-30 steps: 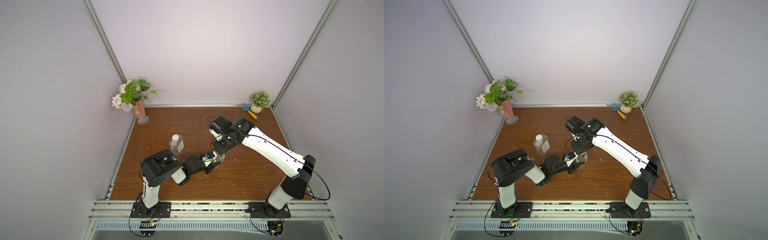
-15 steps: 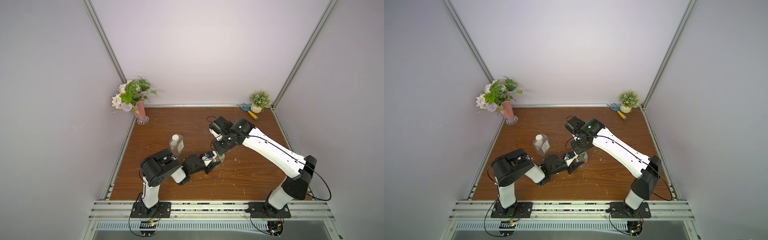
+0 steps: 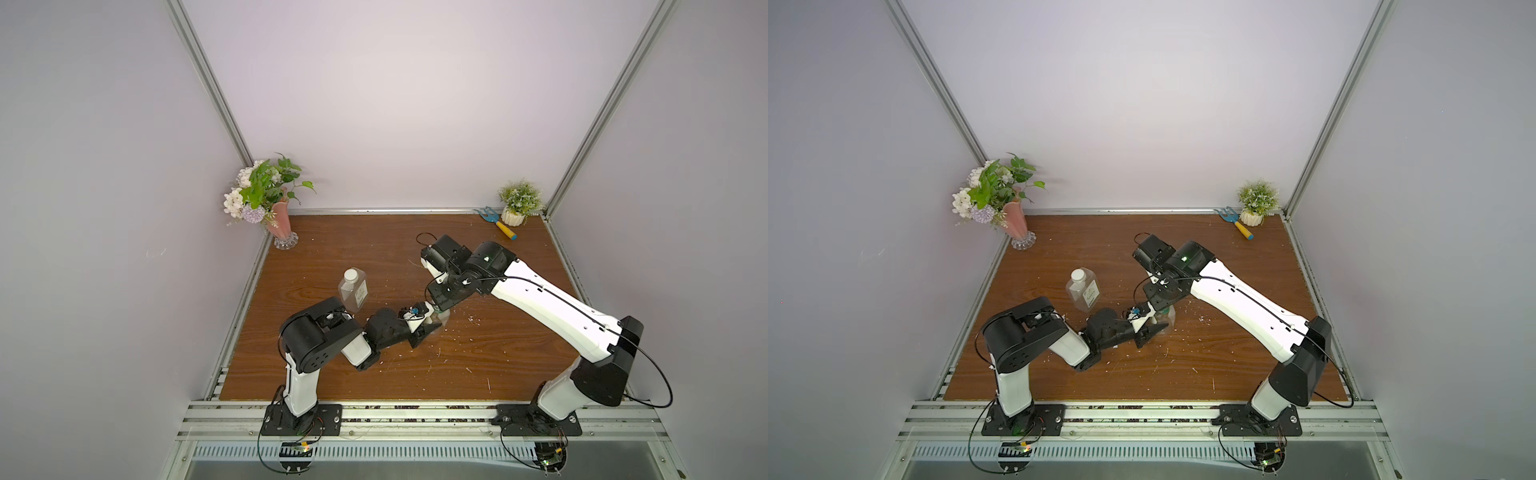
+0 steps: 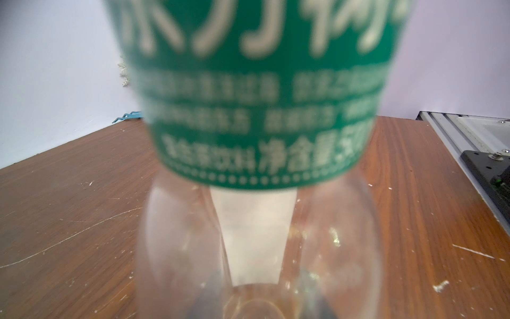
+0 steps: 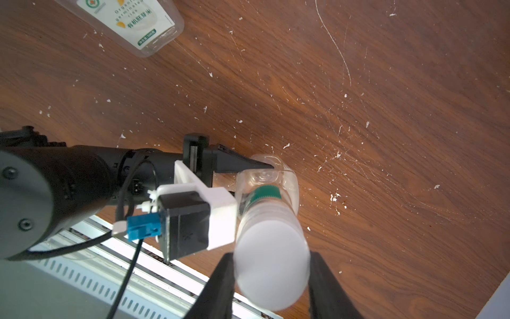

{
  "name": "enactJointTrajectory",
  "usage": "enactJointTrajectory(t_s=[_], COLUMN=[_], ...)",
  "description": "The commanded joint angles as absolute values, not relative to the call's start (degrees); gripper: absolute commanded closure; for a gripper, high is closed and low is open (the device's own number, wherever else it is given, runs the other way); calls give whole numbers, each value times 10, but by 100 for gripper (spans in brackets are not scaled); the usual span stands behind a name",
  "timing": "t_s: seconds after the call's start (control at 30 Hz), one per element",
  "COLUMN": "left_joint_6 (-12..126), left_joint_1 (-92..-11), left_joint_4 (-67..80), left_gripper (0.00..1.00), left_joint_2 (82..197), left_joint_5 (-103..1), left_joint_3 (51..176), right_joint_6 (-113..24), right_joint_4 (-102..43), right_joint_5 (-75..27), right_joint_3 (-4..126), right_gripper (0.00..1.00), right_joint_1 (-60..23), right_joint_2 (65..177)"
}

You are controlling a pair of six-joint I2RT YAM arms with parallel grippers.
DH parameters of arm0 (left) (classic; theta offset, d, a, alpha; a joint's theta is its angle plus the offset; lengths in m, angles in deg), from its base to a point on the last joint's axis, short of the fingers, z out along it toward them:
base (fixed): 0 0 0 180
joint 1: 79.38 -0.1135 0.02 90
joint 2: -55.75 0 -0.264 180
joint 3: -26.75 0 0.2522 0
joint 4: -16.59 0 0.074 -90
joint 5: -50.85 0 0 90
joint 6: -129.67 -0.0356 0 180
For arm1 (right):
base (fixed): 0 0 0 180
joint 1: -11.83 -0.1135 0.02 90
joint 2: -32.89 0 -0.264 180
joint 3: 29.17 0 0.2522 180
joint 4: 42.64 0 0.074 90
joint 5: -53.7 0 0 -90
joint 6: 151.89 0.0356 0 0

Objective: Screw on the bottle caps
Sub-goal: Screw the bottle cap onto the plastic bottle.

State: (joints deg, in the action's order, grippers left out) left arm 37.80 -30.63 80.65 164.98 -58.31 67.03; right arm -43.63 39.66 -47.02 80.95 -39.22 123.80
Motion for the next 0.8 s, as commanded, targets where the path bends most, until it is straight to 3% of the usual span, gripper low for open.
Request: enactJointTrajectory(t_s=[0.0,0.77], left_joint_6=[382,393], left_joint_1=[-315,-324], left_joint_4=[769,764], left_gripper=[62,62], left_joint_2=[1659,1661], left_joint_5=[-594,-605], left_joint_3=[676,683], right_joint_6=[-425,-402], right_joint_4=[393,362], right_joint_5=[-492,-519], right_joint_3=[798,732], right_gripper=[60,59], right_joint_1=[-396,-408], right_joint_2=[1213,1184])
